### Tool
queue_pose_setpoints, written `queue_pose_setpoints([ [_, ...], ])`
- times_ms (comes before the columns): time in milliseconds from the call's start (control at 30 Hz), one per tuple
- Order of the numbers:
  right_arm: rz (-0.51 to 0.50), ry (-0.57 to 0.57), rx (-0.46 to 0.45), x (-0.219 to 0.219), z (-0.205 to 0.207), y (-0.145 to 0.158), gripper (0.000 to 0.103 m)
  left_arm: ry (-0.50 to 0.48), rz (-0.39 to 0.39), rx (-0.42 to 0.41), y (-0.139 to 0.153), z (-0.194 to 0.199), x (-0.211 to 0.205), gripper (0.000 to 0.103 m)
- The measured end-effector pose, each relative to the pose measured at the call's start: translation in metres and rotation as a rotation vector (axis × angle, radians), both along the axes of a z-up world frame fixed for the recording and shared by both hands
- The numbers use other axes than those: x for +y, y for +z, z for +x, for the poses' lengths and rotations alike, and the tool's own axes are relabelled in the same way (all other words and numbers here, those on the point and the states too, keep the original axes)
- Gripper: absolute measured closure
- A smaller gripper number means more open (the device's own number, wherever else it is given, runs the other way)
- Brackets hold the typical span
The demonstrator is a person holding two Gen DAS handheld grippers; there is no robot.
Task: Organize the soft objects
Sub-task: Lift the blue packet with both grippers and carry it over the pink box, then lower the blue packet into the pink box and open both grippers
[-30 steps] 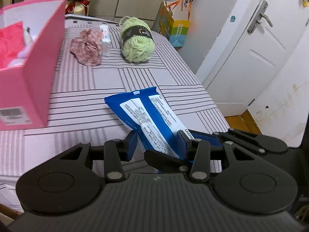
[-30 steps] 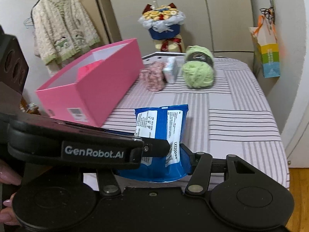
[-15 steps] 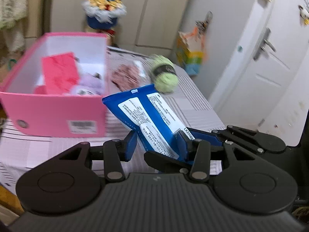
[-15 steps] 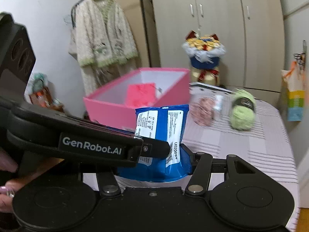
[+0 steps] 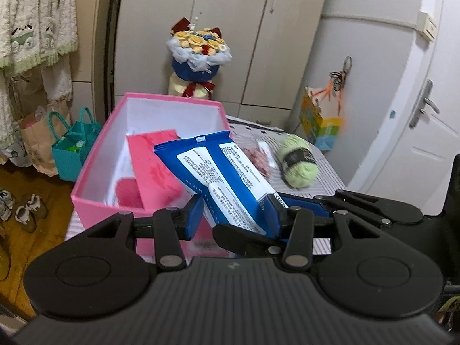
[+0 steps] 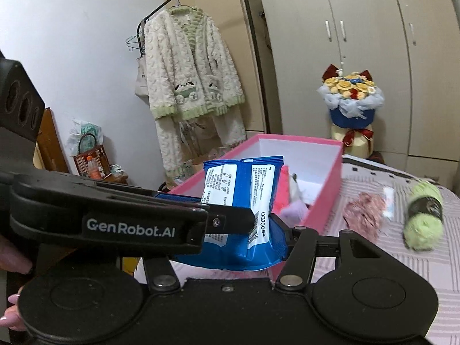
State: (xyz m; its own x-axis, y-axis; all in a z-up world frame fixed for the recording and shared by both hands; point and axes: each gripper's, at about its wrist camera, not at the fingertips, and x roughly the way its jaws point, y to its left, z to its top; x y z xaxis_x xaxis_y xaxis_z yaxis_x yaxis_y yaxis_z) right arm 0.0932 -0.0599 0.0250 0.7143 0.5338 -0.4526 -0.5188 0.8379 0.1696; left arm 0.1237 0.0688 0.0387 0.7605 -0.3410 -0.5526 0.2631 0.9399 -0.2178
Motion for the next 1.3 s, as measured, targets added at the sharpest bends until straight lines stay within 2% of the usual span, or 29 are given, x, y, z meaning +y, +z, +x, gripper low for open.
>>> queue_pose_setpoints([
  [300,-0.015,0.007,0.044,0.025,0.074,-0.001,0.04,0.02,-0.023,0.044,-0.002,0.077,0.025,0.059],
  [433,0.007,-0.019,0.138,0.027,0.109,-0.009,0.039,0.018,-0.05,0.098,-0.013,0.115,0.031,0.059],
  [567,-0.034,-0.06,0.151,0.034,0.132,-0.021,0.039,0.004,-0.067,0.151,-0.026,0.148,0.032,0.059],
  [700,-0.114,-0.109,0.126,0.042,0.141,-0.026,0.039,-0.03,-0.104,0.203,-0.038,0.174,0.03,0.059],
  [1000,-0.204,-0.118,0.133,0.044,0.153,-0.033,0.039,-0.064,-0.145,0.269,-0.055,0.186,0.031,0.059],
  [1033,-0.208,-0.124,0.13,0.044,0.154,-0.033,0.038,-0.062,-0.145,0.27,-0.056,0.186,0.031,0.056],
  [1133,-0.195,-0.142,0.136,0.039,0.153,-0.034,0.029,-0.051,-0.12,0.242,-0.054,0.181,0.027,0.052],
  [1300,-0.176,-0.126,0.13,0.028,0.135,-0.027,0.027,-0.037,-0.051,0.142,-0.039,0.156,0.028,0.049],
])
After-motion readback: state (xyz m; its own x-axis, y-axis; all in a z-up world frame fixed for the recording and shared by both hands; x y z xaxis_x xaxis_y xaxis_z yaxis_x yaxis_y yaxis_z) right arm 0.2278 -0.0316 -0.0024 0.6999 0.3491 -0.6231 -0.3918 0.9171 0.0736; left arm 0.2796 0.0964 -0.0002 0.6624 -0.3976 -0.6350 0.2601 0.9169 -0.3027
